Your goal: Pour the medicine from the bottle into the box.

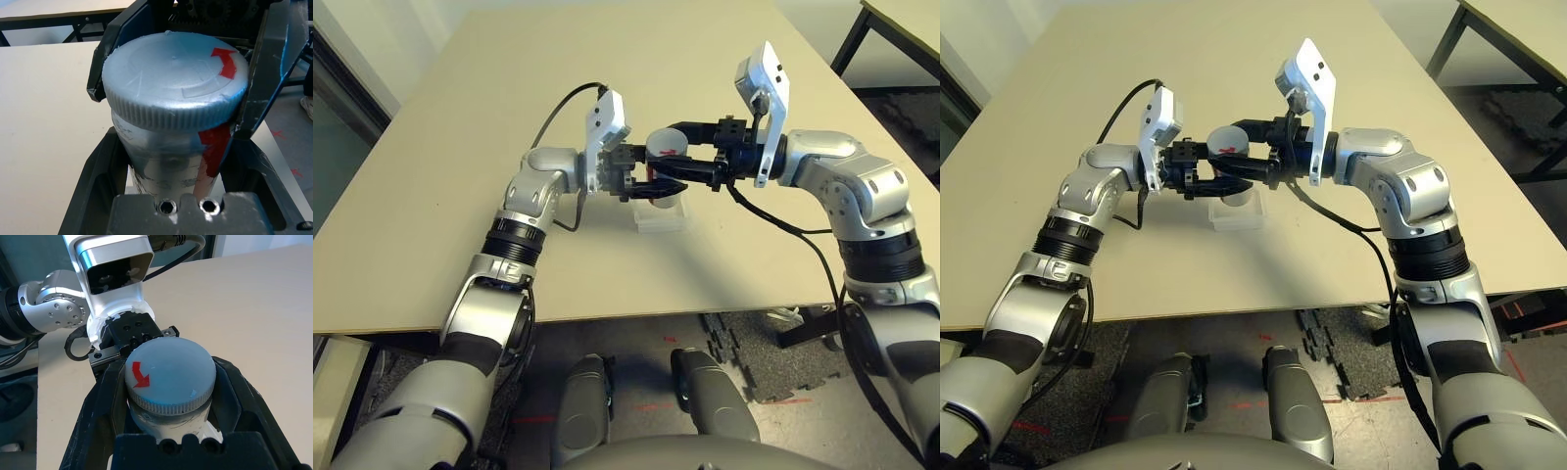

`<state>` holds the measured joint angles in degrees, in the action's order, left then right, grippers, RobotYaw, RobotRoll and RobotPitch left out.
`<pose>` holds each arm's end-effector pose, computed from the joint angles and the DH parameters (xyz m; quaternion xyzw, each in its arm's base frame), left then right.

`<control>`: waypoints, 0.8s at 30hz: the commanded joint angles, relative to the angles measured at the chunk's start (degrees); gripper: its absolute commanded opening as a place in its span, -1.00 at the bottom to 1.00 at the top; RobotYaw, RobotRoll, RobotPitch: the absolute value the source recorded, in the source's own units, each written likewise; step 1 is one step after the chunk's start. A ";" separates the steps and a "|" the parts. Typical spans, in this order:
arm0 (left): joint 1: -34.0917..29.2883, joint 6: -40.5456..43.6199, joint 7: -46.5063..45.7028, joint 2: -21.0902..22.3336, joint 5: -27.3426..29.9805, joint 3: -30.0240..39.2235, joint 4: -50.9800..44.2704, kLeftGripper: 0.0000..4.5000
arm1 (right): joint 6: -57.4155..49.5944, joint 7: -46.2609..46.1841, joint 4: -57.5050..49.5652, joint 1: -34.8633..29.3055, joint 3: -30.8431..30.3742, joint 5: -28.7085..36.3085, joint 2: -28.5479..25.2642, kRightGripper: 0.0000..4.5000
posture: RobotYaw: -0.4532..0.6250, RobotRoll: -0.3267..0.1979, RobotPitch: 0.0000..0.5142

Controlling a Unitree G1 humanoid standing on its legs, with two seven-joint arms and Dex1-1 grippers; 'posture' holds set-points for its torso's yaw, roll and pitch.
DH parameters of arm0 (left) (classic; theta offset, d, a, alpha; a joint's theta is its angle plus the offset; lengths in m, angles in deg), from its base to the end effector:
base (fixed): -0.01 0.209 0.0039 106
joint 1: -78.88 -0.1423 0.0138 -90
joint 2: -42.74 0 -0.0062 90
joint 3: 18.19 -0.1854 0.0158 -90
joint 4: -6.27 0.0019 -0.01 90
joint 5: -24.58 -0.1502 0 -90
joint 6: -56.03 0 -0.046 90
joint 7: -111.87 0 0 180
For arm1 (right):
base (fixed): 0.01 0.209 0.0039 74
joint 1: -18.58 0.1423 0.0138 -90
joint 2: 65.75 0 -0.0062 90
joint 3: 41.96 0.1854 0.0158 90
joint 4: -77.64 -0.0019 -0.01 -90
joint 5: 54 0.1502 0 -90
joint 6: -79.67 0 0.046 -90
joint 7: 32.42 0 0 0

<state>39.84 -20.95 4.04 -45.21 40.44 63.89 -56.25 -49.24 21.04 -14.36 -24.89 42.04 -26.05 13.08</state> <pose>0.3547 0.1434 0.1923 0.0974 -0.0162 -0.6555 0.7487 0.3083 -0.1549 0.2408 -0.0803 -0.0093 0.5753 0.8140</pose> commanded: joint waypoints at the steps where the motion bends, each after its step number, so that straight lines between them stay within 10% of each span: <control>1: -0.91 0.37 0.26 0.49 -0.04 -0.33 -1.51 0.26 | 1.17 1.36 0.91 1.53 0.24 0.45 0.68 0.20 | -0.43 0.25 -0.55; 24: -6.61 8.96 2.25 -0.22 2.20 -3.78 -15.59 0.26 | 22.72 26.99 34.43 16.80 -3.66 -7.97 10.09 0.20 | -0.33 0.25 -0.41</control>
<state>33.50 -12.58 3.04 -42.96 41.33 65.82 -67.21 -29.32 47.85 18.38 -11.33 39.65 -33.22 20.65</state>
